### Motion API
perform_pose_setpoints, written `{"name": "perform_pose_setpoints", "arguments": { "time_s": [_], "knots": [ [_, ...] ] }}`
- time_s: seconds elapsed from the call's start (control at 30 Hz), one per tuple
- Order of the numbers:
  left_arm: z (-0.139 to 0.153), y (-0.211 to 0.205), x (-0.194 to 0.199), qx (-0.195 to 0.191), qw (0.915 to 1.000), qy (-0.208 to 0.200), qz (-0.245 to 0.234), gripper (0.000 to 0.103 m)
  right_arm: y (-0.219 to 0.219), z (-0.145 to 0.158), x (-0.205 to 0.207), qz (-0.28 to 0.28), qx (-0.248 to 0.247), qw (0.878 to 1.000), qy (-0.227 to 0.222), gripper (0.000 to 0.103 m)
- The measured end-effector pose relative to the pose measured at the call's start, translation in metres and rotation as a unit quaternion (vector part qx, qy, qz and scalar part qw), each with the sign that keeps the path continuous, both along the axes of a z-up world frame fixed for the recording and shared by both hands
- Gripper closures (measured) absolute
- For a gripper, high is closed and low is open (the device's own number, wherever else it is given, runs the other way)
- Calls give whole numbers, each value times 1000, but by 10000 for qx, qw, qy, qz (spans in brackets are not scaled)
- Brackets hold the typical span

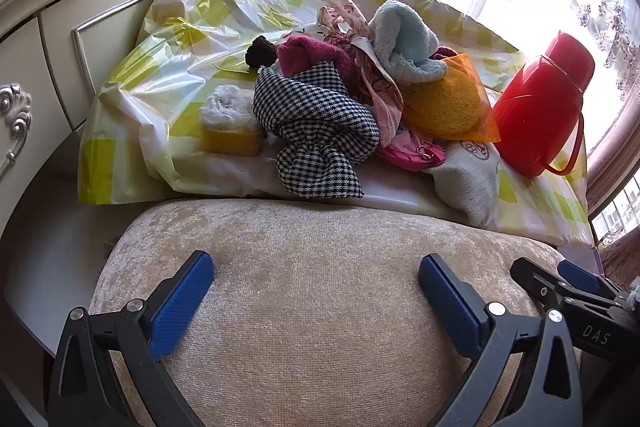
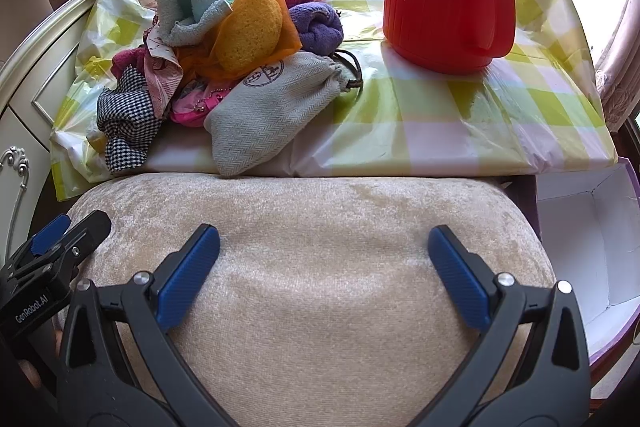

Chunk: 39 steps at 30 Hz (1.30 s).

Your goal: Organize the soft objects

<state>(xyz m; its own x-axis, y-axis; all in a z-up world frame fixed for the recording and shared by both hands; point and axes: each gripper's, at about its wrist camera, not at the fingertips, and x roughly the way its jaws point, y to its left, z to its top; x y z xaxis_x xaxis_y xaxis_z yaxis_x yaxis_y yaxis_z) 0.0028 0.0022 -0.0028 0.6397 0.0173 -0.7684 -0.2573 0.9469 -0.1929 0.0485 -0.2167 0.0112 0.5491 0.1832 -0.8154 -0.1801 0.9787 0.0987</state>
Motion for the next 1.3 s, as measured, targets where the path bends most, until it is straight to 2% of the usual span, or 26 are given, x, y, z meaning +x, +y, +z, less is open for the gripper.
{"name": "perform_pose_setpoints", "arguments": {
  "time_s": [0.37, 1.3],
  "knots": [
    [-1, 0, 2, 14, 10000, 38, 22, 0, 0, 2, -3, -97, -31, 9998, -198, 0],
    [-3, -2, 3, 54, 10000, 33, 60, 0, 4, -2, 4, -114, -117, 9997, -166, 0]
  ]
}}
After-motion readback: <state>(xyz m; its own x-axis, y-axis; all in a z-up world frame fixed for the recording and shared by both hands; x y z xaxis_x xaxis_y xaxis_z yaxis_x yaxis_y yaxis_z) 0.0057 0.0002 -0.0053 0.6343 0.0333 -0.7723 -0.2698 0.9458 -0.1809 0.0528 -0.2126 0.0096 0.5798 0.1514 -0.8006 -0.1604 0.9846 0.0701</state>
